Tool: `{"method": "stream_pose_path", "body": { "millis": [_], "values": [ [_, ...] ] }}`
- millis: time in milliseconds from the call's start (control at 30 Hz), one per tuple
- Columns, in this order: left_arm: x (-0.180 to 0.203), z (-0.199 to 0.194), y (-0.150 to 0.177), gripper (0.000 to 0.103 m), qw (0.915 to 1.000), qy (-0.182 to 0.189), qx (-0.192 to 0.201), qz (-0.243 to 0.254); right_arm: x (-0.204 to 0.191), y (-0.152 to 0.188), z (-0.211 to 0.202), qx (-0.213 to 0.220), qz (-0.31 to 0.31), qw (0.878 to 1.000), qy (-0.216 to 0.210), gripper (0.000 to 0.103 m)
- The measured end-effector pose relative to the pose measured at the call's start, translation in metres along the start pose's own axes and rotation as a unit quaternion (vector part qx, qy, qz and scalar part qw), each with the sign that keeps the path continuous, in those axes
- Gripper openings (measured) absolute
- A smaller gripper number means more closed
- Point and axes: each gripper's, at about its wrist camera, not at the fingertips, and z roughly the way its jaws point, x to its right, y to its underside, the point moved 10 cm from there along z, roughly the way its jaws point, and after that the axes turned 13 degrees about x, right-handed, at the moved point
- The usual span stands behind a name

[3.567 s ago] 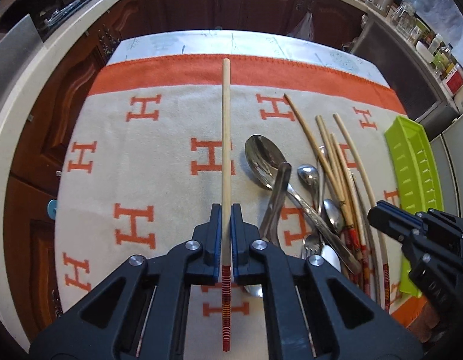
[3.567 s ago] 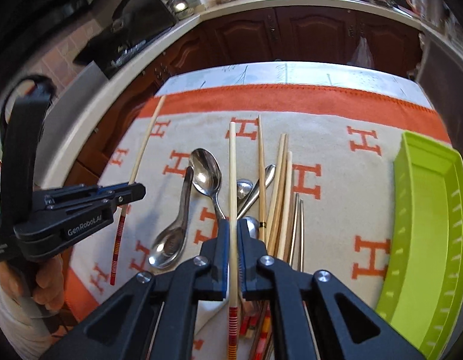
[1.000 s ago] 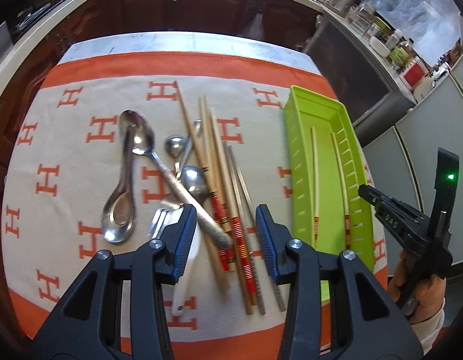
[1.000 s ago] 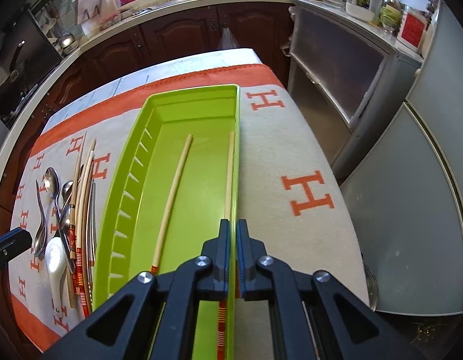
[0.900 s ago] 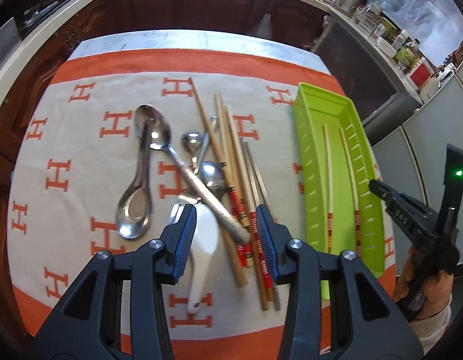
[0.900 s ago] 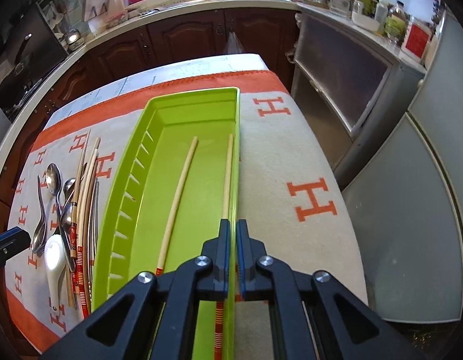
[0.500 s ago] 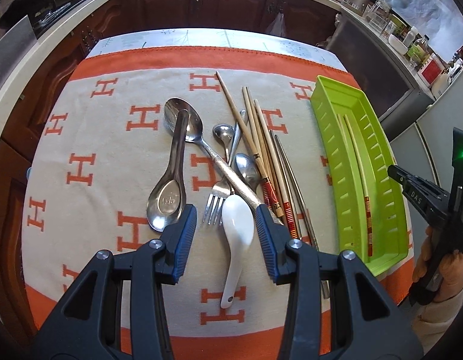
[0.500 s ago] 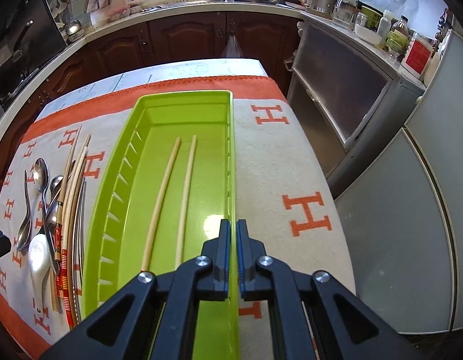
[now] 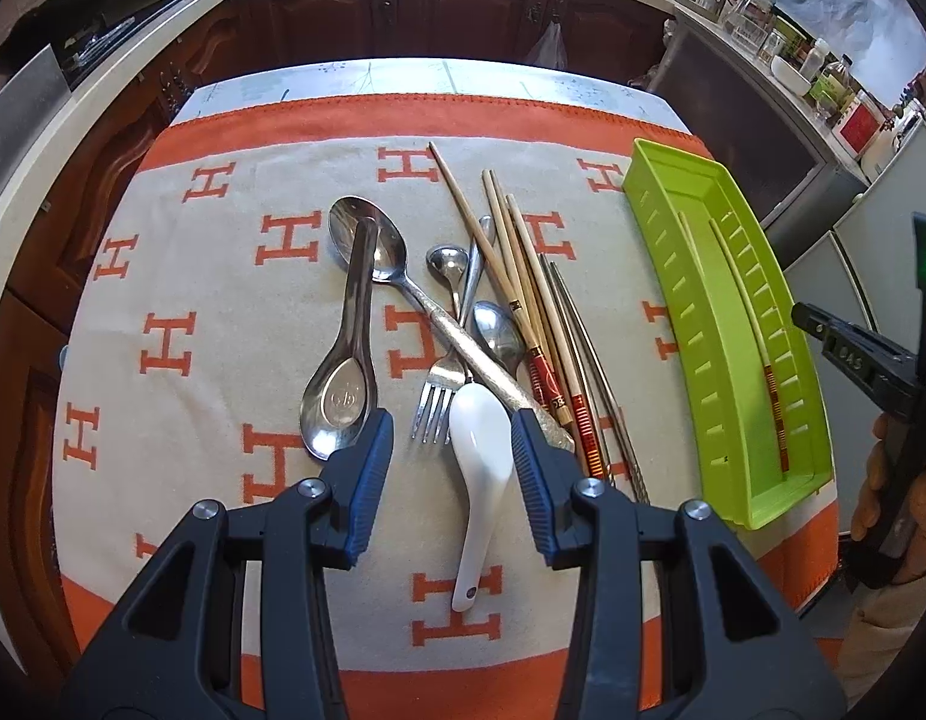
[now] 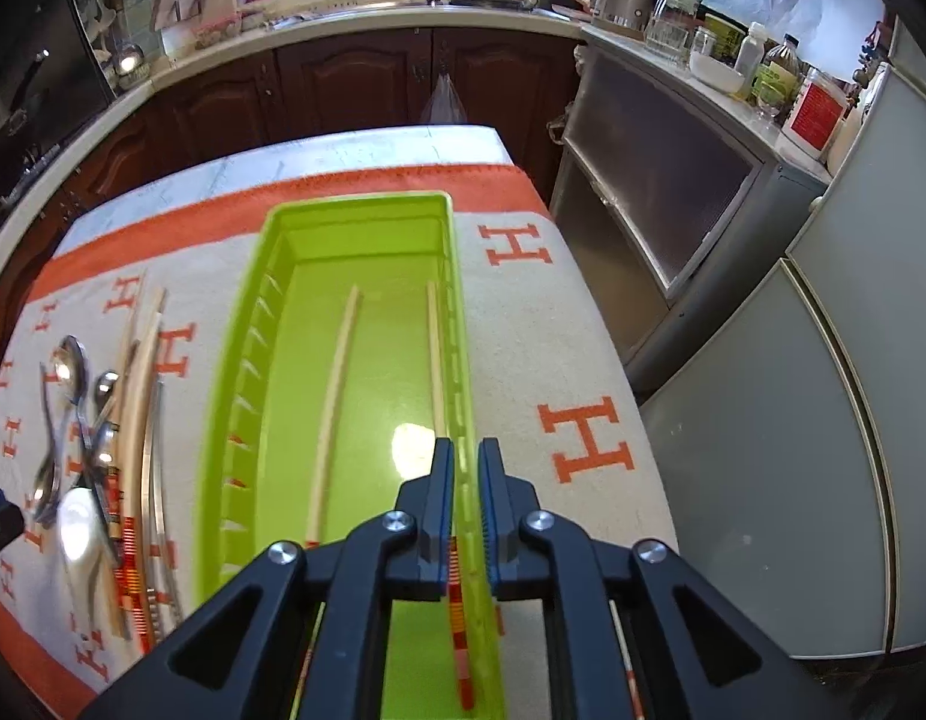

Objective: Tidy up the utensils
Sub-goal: 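Move both open grippers back over the utensil pile, then grasp the steel chopstick with the right gripper and lift it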

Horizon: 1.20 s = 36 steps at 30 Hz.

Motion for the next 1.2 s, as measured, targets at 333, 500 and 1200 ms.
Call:
{"method": "stream_pose_path", "body": {
  "millis": [333, 500, 1200],
  "values": [
    [0.015, -0.027, 0.005, 0.038, 0.9988, 0.013, 0.017, 0.044, -0.093, 0.032, -0.083, -0.008, -0.011, 0.984, -0.179, 0.008],
    [0.02, -0.035, 0.025, 0.038, 0.9981, 0.031, 0.014, 0.051, -0.12, 0.076, -0.094, -0.037, -0.047, 0.978, -0.199, 0.008],
    [0.003, -0.027, 0.078, 0.038, 0.9968, 0.069, -0.036, 0.015, -0.127, 0.137, -0.045, -0.113, -0.05, 0.982, -0.144, 0.008]
  ]
}}
